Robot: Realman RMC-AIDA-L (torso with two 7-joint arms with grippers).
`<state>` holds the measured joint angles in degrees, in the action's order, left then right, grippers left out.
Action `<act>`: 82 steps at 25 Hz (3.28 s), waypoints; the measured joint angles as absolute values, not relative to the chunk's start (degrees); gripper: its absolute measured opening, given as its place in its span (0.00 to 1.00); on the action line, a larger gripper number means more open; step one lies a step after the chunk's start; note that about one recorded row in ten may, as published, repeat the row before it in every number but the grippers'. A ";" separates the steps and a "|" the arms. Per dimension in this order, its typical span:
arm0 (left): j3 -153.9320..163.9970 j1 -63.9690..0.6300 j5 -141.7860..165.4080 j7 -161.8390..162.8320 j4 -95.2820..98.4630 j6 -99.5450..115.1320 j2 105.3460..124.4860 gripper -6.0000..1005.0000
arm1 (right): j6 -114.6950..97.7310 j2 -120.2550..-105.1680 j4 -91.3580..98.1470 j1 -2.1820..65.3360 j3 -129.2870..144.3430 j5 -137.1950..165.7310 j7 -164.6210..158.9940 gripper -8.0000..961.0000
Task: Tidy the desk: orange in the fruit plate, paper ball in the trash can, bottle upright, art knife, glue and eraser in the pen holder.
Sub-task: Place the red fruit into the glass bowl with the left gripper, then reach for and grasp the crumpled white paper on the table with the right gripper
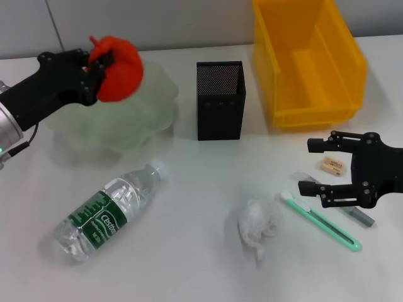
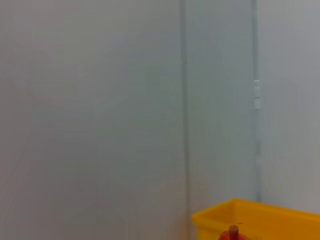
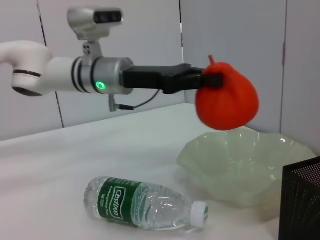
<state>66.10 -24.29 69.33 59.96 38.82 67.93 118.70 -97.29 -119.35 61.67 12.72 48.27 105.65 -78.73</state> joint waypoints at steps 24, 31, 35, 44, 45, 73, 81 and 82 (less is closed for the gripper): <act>66.73 -30.64 66.09 53.62 28.14 51.85 118.91 0.19 | -99.01 -119.37 61.19 12.12 47.87 104.13 -78.04 0.86; 66.77 -30.99 66.08 54.18 28.10 51.87 118.87 0.45 | -99.20 -119.35 61.15 12.12 47.84 104.13 -78.04 0.86; 66.91 -31.45 66.18 54.53 27.78 51.92 118.79 0.55 | -99.49 -119.35 61.07 12.00 47.81 104.20 -77.98 0.86; 66.97 -28.28 67.81 60.41 32.43 63.96 117.58 0.86 | -99.40 -119.28 61.07 11.80 47.33 104.50 -77.86 0.86; 66.98 -27.70 68.57 61.26 33.50 65.46 117.39 0.86 | -99.31 -119.26 61.07 11.79 47.29 104.54 -77.84 0.86; 66.36 -25.05 90.54 74.66 42.66 89.01 115.74 0.85 | -96.78 -119.27 72.47 22.82 59.25 127.11 -97.60 0.86; 66.36 -23.98 90.62 74.44 42.62 89.04 115.75 0.84 | -96.62 -119.26 78.82 26.08 68.93 133.89 -107.29 0.86; 66.36 -23.98 90.62 74.44 42.62 89.04 115.75 0.84 | -96.48 -119.26 78.82 26.38 69.63 134.26 -107.92 0.86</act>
<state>66.36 -23.98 90.62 74.44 42.62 89.04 115.75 -96.48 -119.26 78.82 26.38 69.64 134.26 -107.92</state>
